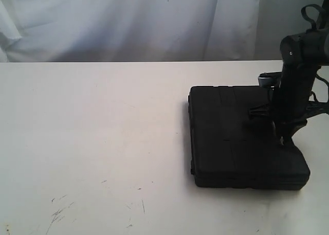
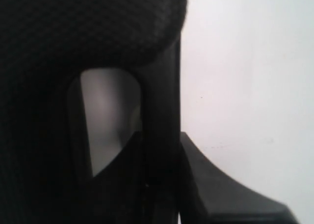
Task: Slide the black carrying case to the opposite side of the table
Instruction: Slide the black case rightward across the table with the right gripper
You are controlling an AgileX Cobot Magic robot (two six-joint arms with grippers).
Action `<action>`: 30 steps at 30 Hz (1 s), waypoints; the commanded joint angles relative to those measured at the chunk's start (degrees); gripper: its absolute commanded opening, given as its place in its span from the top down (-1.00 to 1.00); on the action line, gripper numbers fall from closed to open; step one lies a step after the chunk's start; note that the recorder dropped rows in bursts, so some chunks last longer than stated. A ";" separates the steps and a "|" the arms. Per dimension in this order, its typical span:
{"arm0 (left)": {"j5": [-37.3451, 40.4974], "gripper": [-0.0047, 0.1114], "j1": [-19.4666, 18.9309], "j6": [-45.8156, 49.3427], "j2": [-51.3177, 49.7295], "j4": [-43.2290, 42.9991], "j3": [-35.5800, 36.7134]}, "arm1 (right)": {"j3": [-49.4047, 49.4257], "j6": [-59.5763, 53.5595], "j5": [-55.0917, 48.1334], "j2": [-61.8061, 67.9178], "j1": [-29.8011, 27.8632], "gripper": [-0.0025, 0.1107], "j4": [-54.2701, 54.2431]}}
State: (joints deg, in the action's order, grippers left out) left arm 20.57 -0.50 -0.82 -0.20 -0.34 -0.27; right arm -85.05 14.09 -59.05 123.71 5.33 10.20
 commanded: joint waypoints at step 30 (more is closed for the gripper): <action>-0.83 0.92 -0.15 -0.50 0.20 -0.20 0.27 | 0.19 -1.24 -0.61 -2.48 -2.35 0.43 2.50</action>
State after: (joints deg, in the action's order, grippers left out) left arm 20.57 -0.50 -0.82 -0.20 -0.34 -0.27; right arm -85.05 13.11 -59.15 123.18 3.72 10.68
